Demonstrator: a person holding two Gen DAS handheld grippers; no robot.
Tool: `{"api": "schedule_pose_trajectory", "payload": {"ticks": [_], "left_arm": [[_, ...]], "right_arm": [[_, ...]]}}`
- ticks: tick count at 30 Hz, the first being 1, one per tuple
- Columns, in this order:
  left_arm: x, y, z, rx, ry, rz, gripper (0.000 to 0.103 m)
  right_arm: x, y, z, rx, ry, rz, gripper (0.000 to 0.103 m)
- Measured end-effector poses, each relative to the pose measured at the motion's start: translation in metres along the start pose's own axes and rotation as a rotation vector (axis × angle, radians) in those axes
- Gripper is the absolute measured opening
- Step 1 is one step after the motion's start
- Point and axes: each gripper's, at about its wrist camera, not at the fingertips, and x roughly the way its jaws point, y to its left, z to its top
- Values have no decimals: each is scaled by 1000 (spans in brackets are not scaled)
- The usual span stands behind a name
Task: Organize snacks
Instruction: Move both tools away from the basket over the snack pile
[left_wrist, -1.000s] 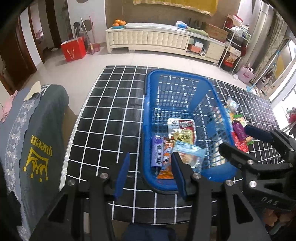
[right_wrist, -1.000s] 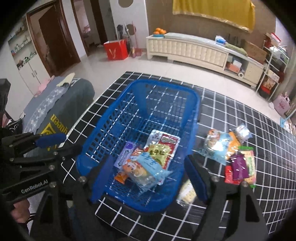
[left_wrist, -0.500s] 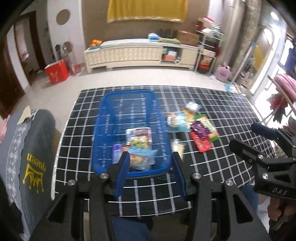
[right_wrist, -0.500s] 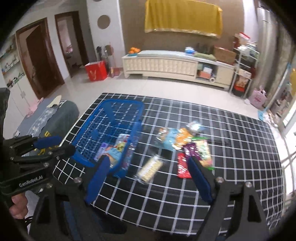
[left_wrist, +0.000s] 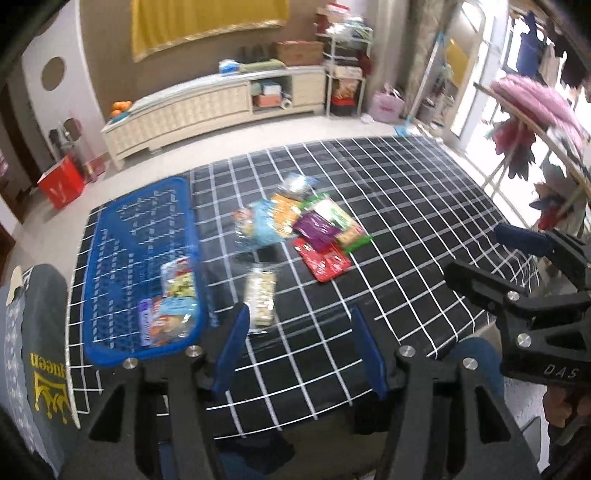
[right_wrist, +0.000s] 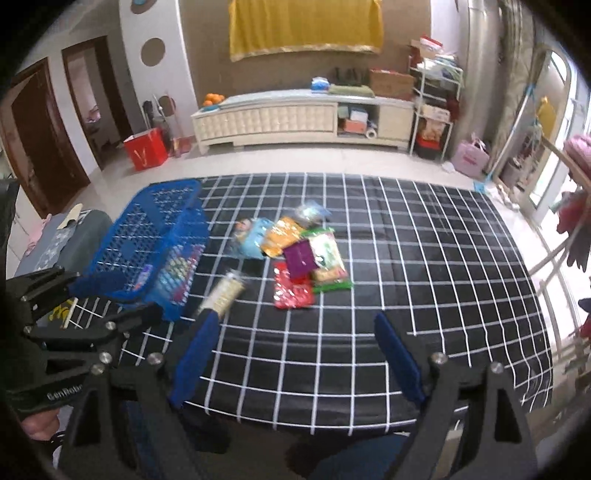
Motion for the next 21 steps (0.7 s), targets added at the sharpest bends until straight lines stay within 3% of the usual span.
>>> {"api": "schedule_pose_trajectory", "payload": {"ticks": [11, 18, 21], "left_arm": [[97, -32, -17, 141, 124, 74, 63], [145, -14, -19, 95, 173, 115, 63], [163, 2, -17, 55, 207, 85, 63]], "right_arm": [[67, -41, -26, 70, 120, -17, 89], [103, -47, -33, 79, 187, -9, 89], [118, -47, -34, 88, 216, 0, 89]]}}
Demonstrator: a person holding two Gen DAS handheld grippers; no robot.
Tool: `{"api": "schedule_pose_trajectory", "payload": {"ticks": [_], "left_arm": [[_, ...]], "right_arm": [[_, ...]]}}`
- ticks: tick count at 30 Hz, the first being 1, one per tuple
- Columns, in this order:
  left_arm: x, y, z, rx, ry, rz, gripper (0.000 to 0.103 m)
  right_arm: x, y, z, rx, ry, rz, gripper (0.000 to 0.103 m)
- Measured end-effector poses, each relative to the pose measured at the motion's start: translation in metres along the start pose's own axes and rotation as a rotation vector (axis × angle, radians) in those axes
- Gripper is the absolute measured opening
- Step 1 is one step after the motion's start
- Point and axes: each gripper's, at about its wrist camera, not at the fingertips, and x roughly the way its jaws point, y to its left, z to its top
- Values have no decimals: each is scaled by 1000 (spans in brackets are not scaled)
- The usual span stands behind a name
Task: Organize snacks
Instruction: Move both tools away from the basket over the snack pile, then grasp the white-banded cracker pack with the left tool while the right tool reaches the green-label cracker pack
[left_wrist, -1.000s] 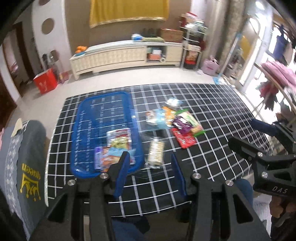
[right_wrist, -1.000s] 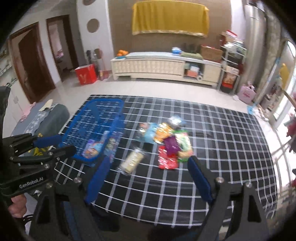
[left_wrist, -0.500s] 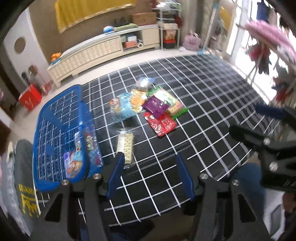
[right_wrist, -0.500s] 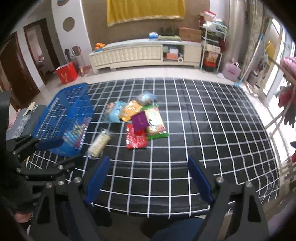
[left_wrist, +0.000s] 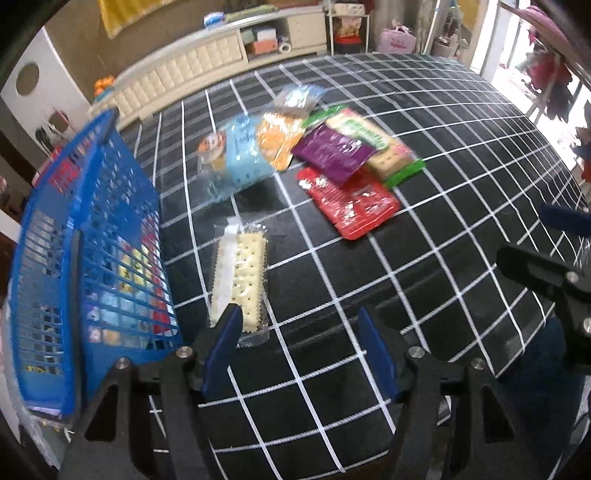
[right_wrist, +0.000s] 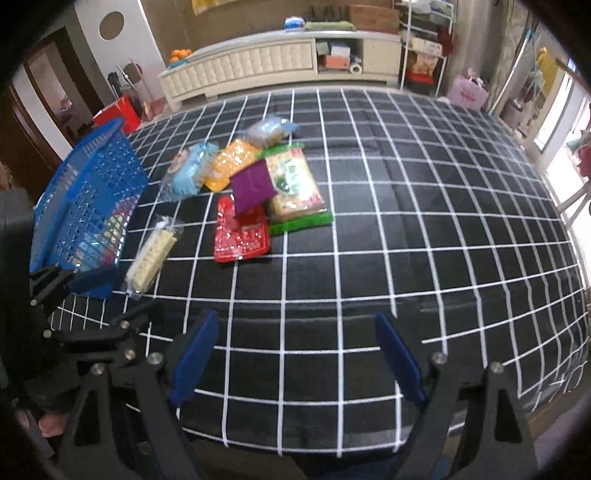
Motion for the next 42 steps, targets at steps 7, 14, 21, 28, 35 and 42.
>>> {"api": "schedule_pose_trajectory", "payload": {"ticks": [7, 14, 21, 28, 35, 42], "left_arm": [[26, 18, 10, -29, 27, -42, 63], [48, 20, 15, -6, 53, -15, 66], [60, 24, 35, -28, 67, 15, 68], [56, 18, 41, -30, 79, -89, 68], [38, -7, 40, 28, 56, -155, 68], [44, 2, 53, 81, 69, -43, 68]], "right_arm": [[19, 8, 5, -16, 21, 14, 89], [34, 2, 10, 1, 26, 42, 89], [48, -5, 11, 23, 32, 75, 89], [50, -19, 10, 59, 29, 94, 89], [41, -30, 10, 77, 13, 85, 89], [41, -27, 12, 80, 8, 97, 89]]}}
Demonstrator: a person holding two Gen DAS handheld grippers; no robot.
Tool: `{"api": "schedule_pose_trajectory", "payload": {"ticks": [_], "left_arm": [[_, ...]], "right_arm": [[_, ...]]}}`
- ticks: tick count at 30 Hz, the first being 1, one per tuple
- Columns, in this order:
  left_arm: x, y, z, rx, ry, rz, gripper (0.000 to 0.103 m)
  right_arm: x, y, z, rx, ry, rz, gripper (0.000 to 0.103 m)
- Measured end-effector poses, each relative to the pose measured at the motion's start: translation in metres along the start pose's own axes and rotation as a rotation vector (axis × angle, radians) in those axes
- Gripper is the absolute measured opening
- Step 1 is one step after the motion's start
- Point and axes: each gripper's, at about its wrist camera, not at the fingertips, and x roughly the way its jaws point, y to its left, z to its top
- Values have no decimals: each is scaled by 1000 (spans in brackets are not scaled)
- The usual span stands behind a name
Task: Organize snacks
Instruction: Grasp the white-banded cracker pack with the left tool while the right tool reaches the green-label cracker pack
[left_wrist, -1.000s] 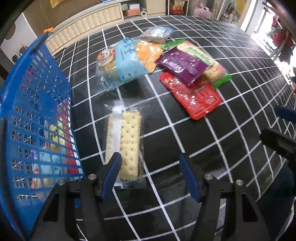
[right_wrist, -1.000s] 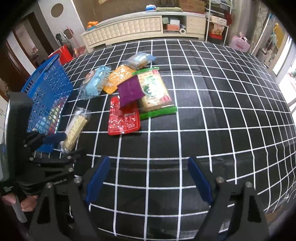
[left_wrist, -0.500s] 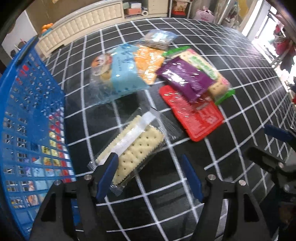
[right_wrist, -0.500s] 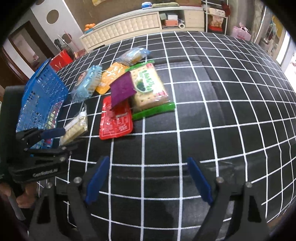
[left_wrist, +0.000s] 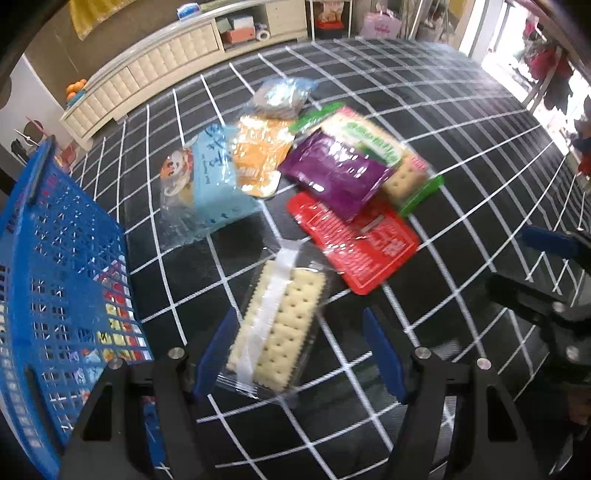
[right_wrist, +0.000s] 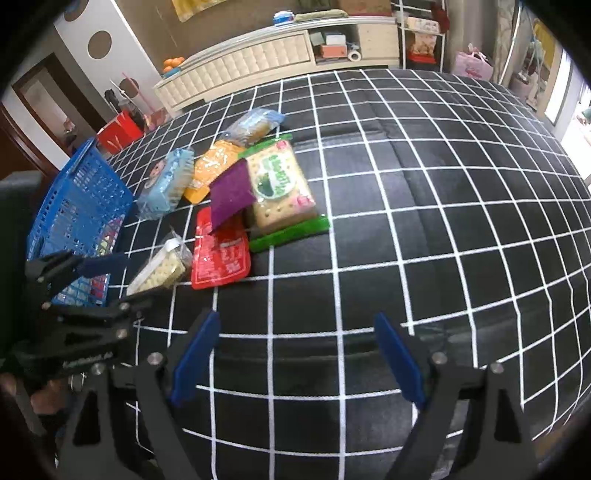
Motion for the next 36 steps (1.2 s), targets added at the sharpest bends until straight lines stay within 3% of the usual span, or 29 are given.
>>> {"api": "schedule_pose_trajectory", "payload": {"ticks": [5, 9, 11, 13, 15, 20, 29, 33, 36], "left_arm": [[20, 13, -1, -14, 61, -5, 68], [24, 26, -7, -77, 71, -65, 68], [24, 27, -11, -84, 66, -55, 65], [23, 25, -12, -84, 54, -56, 51], [18, 17, -17, -73, 53, -50, 44], [12, 3, -30, -100, 38, -20, 43], [-61, 13, -44, -195, -164, -1, 43], [-71, 28, -33, -244, -226, 31, 43], [-65, 37, -18, -286, -237, 16, 43]], "right_arm": [[8, 4, 1, -6, 14, 7, 89], [12, 4, 1, -15, 21, 0, 89], [15, 3, 2, -10, 27, 4, 89], [17, 4, 2, -7, 31, 9, 89], [18, 6, 3, -7, 37, 15, 89], [11, 13, 5, -21, 33, -9, 89], [-13, 14, 16, -27, -8, -24, 89], [-9, 28, 38, -86, -33, -56, 88], [4, 32, 54, -105, -28, -69, 88]]}}
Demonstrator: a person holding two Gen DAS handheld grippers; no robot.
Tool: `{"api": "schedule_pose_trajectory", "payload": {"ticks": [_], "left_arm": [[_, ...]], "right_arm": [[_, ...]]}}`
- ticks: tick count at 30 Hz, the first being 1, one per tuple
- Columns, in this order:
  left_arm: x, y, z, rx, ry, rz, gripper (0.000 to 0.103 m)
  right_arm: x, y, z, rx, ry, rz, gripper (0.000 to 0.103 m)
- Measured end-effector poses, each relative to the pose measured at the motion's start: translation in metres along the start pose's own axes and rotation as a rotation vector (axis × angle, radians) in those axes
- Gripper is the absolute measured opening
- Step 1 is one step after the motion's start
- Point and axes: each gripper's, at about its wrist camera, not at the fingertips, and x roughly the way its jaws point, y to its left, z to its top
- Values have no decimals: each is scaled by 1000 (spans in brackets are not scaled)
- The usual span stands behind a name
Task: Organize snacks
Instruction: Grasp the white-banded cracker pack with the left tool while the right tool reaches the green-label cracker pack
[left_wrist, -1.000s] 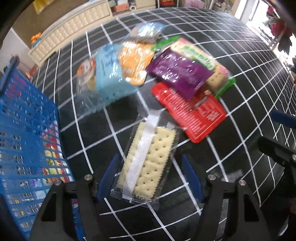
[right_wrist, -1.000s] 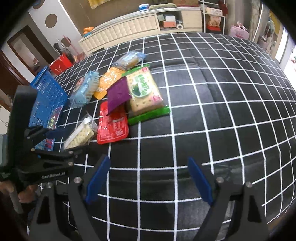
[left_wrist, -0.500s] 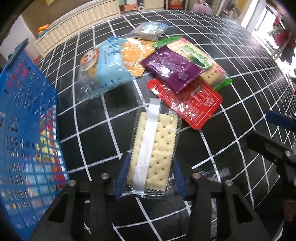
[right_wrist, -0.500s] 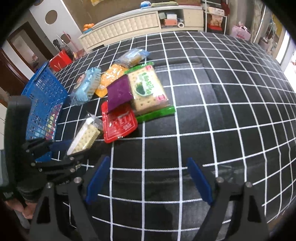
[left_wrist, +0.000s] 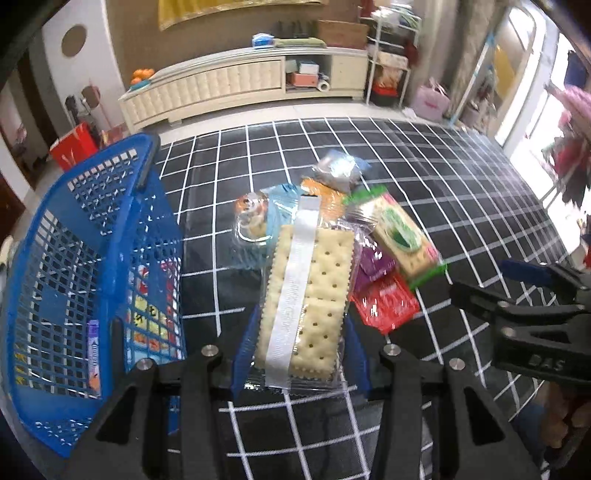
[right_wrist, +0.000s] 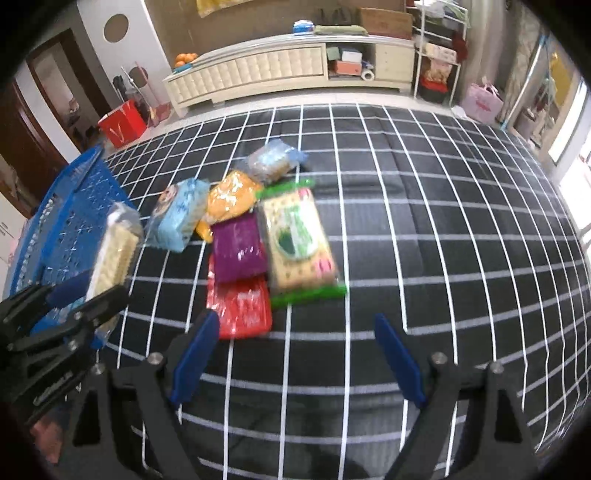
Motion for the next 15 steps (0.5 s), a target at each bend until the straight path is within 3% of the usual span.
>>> {"api": "schedule_pose_trajectory", "payload": {"ticks": [7, 15], "left_arm": [[27, 7, 13, -55, -9, 21, 43], [45, 9, 21, -76, 24, 18, 43]], "right_arm": [[44, 0, 30, -41, 28, -77, 88], [77, 1, 40, -94, 72, -119, 88]]}}
